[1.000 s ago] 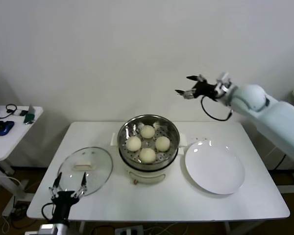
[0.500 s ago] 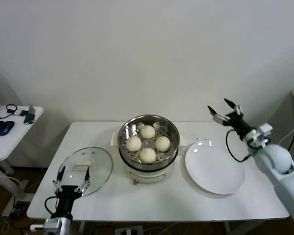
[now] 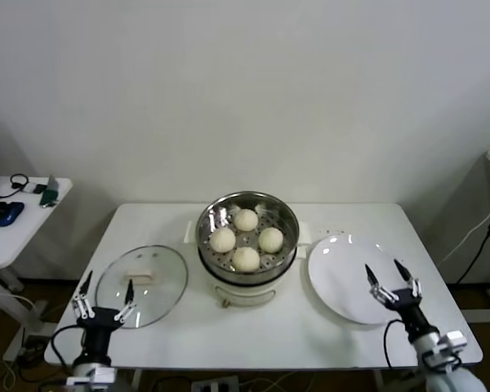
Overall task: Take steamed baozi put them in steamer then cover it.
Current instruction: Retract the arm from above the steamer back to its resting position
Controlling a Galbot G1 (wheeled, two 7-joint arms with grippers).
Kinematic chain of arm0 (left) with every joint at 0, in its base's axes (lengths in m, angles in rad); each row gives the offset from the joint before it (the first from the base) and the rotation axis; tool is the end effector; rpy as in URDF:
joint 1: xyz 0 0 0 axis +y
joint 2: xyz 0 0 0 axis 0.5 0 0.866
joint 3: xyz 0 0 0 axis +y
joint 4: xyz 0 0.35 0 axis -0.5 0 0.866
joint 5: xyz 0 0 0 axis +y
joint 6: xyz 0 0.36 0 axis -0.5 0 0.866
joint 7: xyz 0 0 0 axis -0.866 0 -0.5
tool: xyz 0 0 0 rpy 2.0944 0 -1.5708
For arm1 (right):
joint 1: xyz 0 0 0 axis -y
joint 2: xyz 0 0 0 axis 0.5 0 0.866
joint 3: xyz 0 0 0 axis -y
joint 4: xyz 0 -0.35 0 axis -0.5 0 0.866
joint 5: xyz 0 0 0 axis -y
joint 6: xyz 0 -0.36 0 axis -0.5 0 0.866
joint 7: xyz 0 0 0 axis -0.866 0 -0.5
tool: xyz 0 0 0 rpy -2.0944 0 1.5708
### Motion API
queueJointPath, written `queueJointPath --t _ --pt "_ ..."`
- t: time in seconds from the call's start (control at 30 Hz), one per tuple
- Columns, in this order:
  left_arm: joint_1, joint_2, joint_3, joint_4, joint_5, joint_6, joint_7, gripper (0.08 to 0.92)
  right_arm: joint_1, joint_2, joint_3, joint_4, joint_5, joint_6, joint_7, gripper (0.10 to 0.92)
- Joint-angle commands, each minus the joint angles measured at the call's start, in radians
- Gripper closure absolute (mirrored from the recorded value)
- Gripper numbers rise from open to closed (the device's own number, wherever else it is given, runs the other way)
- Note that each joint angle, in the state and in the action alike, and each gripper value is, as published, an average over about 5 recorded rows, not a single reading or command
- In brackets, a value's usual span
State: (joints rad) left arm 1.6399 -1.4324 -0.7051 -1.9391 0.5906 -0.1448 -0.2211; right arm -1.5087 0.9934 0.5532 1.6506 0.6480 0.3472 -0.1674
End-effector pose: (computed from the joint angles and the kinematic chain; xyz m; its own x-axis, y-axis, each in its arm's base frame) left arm 0.1567 0.0905 -0.3586 -0.9839 -0.1680 -0.0601 -0.1600 0.6814 0.7142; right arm 0.2039 -0.1843 -0.3956 -0.9869 -0.1601 0.0197 -0.1581 0.9845 0.0764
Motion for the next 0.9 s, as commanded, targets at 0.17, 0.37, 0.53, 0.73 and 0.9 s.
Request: queueJointPath --t 0.17,0.37,0.53,0.73,0.9 --pt "-0.123 0.043 -0.001 0.304 0.775 0.103 -0.244 0.177 -0.129 0.145 0.02 0.026 -0.057 0.062 0.007 0.203" --pt "-0.191 0.038 0.009 0.409 0.849 0.114 -0.2 0.177 -0.14 0.17 0.008 0.024 -0.076 0.081 0.005 0.203" --pt "-0.227 0.035 0.023 0.453 0.852 0.117 -0.188 0.177 -0.146 0.179 0.003 0.012 -0.087 0.103 -0.003 0.203" --pt "-0.273 0.042 0.035 0.489 0.844 0.12 -0.178 0.177 -0.148 0.187 0.002 0.001 -0.096 0.114 -0.009 0.203" --pt "-0.311 0.051 0.052 0.5 0.828 0.121 -0.165 0.177 -0.15 0.197 0.001 -0.004 -0.105 0.122 -0.01 0.203"
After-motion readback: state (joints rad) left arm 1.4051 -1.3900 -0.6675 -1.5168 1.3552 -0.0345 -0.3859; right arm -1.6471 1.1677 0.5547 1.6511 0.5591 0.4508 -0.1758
